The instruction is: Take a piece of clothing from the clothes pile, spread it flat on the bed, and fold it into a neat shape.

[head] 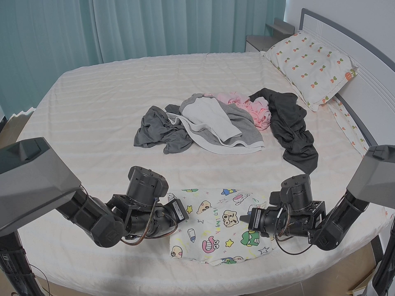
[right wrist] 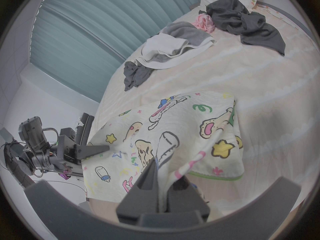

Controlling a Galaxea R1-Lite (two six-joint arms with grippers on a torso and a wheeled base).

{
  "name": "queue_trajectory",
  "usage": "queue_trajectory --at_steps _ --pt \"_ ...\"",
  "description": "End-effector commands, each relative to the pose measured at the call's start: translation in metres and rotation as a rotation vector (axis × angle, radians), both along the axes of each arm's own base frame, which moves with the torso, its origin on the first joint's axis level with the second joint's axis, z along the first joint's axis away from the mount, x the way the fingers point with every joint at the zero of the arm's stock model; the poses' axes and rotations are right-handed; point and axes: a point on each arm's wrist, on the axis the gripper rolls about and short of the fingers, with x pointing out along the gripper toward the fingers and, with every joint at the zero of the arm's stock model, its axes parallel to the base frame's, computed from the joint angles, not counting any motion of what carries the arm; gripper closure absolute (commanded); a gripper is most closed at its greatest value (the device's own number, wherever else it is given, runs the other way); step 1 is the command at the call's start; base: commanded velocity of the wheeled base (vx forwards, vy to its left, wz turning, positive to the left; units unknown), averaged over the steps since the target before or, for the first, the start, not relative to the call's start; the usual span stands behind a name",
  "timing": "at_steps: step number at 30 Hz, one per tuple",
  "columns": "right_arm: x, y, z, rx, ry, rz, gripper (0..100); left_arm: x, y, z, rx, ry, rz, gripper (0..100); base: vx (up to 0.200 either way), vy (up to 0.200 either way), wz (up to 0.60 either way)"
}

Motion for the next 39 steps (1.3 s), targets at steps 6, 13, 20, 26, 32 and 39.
queue_trajectory --at_steps 6,13,20,26,32,39 --pt "0.001 0.005 -0.027 -0.038 0.059 0.013 100 0.004 -0.002 -0.029 0.048 0.053 0.014 100 0.000 0.000 0.00" --pt "0.001 0.005 -0.031 -0.027 0.042 0.011 0 0.006 0.003 -0.042 0.098 0.048 0.070 0 0.000 0.000 0.00" --pt "-0.006 -0.010 -0.025 -0.062 0.028 -0.060 0 -0.001 0.018 -0.044 0.123 0.073 0.097 0 0.000 0.000 0.00" --pt "-0.010 -0.045 0.010 -0.022 -0.040 -0.162 0 -0.008 0.054 -0.023 0.138 0.034 0.150 0 0.000 0.000 0.00" --pt "-0.045 -0.079 0.067 0.033 -0.201 -0.238 0 -0.045 0.085 0.039 0.051 -0.125 0.194 0 0.000 0.000 0.00" --pt "-0.111 -0.111 0.105 -0.156 -0.491 -0.303 0 -0.116 0.116 0.108 0.035 -0.474 0.243 0 0.000 0.000 0.00"
